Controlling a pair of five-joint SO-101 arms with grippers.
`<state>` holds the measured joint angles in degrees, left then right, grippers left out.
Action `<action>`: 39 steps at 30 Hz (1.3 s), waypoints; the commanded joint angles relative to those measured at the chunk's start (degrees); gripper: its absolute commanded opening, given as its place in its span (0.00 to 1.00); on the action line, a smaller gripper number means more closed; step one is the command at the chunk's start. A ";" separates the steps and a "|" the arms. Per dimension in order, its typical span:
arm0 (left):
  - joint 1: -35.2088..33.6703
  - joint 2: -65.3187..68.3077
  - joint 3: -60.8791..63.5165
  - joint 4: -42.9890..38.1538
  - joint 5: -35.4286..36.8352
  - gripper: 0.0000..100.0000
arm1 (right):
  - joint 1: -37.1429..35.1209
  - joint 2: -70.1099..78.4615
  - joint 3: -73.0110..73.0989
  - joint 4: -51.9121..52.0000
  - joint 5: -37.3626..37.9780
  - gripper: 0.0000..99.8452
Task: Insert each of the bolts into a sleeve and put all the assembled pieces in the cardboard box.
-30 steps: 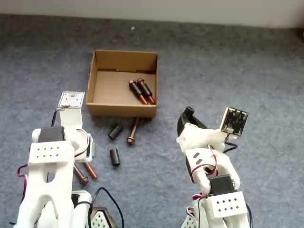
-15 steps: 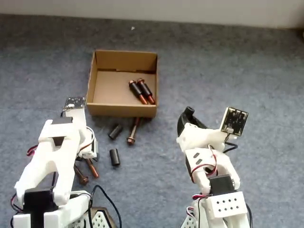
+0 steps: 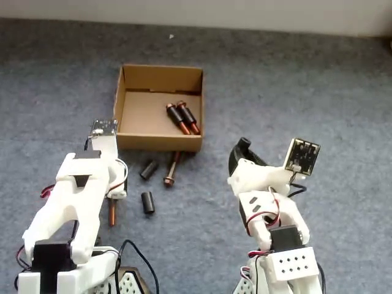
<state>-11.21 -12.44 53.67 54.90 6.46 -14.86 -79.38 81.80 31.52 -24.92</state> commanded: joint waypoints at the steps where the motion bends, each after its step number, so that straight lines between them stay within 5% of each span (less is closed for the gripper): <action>1: 2.51 -0.13 -3.12 -3.08 0.79 0.00 | 0.31 -1.36 -0.57 -1.45 0.70 0.00; 18: 4.18 -2.15 -13.58 -3.08 0.97 0.00 | -1.10 -1.36 -0.48 -1.45 0.70 0.01; 33: 9.54 -45.58 1.27 -2.20 0.70 0.00 | -4.35 -1.36 -0.48 -1.45 1.23 0.01; 39: 14.29 -62.20 8.75 -2.29 0.53 0.00 | -7.34 -2.77 2.42 -1.98 13.36 0.01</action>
<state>0.13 -63.78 60.18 52.53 6.64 -20.48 -79.91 84.18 31.43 -16.57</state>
